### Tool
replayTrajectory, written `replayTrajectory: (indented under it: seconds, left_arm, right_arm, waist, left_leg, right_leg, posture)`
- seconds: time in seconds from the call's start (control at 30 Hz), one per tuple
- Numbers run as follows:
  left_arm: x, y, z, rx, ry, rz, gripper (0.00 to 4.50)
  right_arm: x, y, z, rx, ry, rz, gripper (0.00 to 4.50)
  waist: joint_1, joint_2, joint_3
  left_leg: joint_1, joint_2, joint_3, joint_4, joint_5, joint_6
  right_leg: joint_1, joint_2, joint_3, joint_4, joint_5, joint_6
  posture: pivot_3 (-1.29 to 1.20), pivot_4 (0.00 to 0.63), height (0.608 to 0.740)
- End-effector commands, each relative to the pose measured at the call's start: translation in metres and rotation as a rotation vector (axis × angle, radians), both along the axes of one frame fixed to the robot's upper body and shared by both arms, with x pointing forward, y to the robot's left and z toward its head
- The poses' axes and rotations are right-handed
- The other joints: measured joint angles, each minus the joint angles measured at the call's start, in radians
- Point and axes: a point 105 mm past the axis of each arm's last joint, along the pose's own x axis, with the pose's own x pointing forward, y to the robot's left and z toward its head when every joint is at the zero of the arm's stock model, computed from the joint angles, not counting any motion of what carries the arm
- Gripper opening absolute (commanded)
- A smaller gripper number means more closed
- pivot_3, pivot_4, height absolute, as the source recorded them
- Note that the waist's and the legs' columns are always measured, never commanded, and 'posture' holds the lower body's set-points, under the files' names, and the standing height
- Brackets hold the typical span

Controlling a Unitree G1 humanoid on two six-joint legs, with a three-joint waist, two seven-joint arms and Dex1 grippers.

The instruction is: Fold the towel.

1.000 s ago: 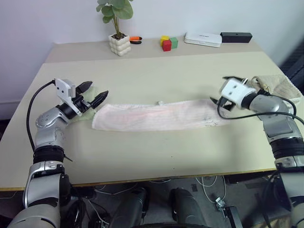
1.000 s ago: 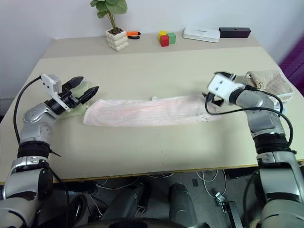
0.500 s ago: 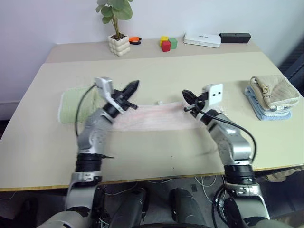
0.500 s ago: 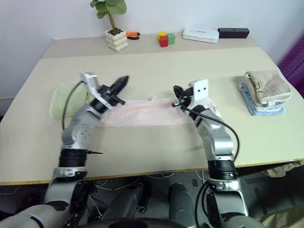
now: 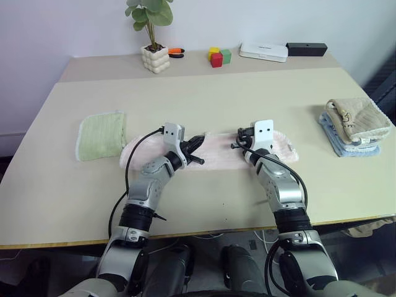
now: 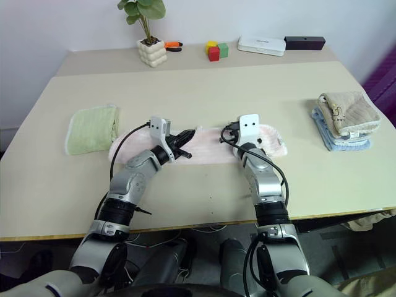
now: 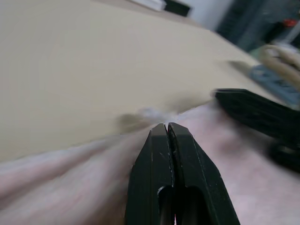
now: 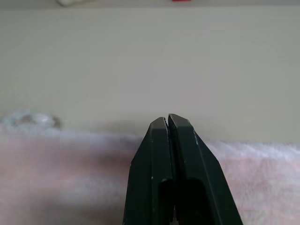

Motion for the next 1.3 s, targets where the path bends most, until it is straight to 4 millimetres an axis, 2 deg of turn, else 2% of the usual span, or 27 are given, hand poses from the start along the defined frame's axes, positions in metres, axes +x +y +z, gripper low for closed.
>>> replayTrajectory:
  seconds: [0.03, 0.17, 0.4, 0.47, 0.7, 0.93, 1.0, 1.1, 1.2, 1.3]
  left_arm:
    - [0.015, 0.026, 0.017, 0.070, -0.121, 0.116, 0.00]
    - [0.019, 0.052, 0.012, 0.117, -0.139, 0.192, 0.00]
    - [0.011, 0.087, 0.005, 0.156, -0.165, 0.254, 0.00]
    - [0.012, 0.105, 0.005, 0.173, -0.173, 0.314, 0.00]
    - [0.018, 0.149, 0.025, 0.146, -0.242, 0.508, 0.00]
    - [0.020, 0.157, 0.024, 0.156, -0.239, 0.555, 0.00]
    - [0.021, 0.152, 0.029, 0.118, -0.251, 0.524, 0.00]
    - [0.020, 0.137, 0.050, 0.034, -0.308, 0.458, 0.00]
    - [0.020, 0.131, 0.062, 0.010, -0.343, 0.425, 0.00]
    - [0.021, 0.128, 0.075, 0.005, -0.382, 0.413, 0.00]
  right_arm:
    - [0.000, -0.016, 0.003, -0.011, -0.031, -0.056, 0.01]
    - [0.001, -0.026, 0.005, -0.044, -0.045, -0.082, 0.01]
    - [-0.002, -0.049, 0.003, -0.071, -0.046, -0.126, 0.01]
    - [-0.003, -0.058, 0.001, -0.087, -0.039, -0.139, 0.01]
    - [-0.005, -0.071, -0.001, -0.094, -0.033, -0.157, 0.01]
    - [-0.003, -0.066, 0.003, -0.089, -0.044, -0.149, 0.01]
    - [-0.004, -0.067, 0.004, -0.090, -0.049, -0.149, 0.01]
    - [-0.005, -0.074, 0.020, -0.027, -0.101, -0.148, 0.01]
    - [-0.008, -0.080, 0.033, -0.040, -0.140, -0.138, 0.85]
    - [-0.013, -0.091, 0.050, -0.024, -0.188, -0.146, 2.40]
  waist:
    - [-0.001, 0.000, 0.000]
    - [0.000, 0.000, 0.000]
    - [-0.002, 0.000, 0.000]
    - [-0.001, 0.000, 0.000]
    - [0.001, 0.000, 0.000]
    - [-0.001, 0.000, 0.000]
    - [-0.001, 0.000, 0.000]
    - [0.001, 0.000, 0.000]
    - [0.000, 0.000, 0.000]
    - [-0.001, 0.000, 0.000]
  left_leg:
    - [0.000, 0.000, 0.000, 0.000, 0.000, 0.000]
    - [0.000, 0.000, 0.000, 0.000, 0.000, 0.000]
    - [0.000, 0.000, 0.000, 0.000, -0.002, 0.003]
    - [0.000, 0.000, 0.000, 0.000, -0.002, 0.003]
    - [0.000, 0.000, 0.000, 0.000, -0.002, 0.003]
    - [0.000, 0.000, 0.000, 0.000, -0.002, 0.003]
    - [0.000, 0.000, 0.000, 0.000, -0.002, 0.003]
    - [0.000, 0.000, 0.000, 0.000, -0.002, 0.003]
    - [0.000, 0.000, 0.000, 0.000, -0.002, 0.003]
    - [0.000, 0.000, 0.000, 0.000, -0.002, 0.003]
  right_leg:
    - [0.000, 0.000, 0.000, 0.000, 0.000, 0.000]
    - [0.000, 0.000, 0.000, 0.000, 0.000, 0.000]
    - [0.000, 0.000, 0.000, 0.000, 0.000, 0.000]
    - [0.000, 0.000, 0.000, 0.000, 0.000, 0.000]
    - [0.000, 0.000, 0.000, 0.000, 0.000, 0.000]
    - [0.001, 0.000, 0.000, 0.000, 0.000, 0.000]
    - [0.000, 0.000, 0.000, 0.000, 0.000, 0.000]
    - [0.001, 0.000, 0.000, 0.000, 0.000, 0.000]
    - [0.001, 0.000, -0.001, 0.000, 0.000, 0.000]
    - [0.000, 0.000, -0.001, 0.000, 0.000, 0.000]
  posture:
    - [0.00, 0.150, 0.740]
    - [0.00, 0.150, 0.740]
    - [0.00, 0.150, 0.740]
    - [0.00, 0.150, 0.740]
    - [0.00, 0.150, 0.740]
    - [0.00, 0.150, 0.740]
    - [0.00, 0.150, 0.740]
    - [0.00, 0.150, 0.740]
    - [0.00, 0.150, 0.740]
    - [0.00, 0.150, 0.740]
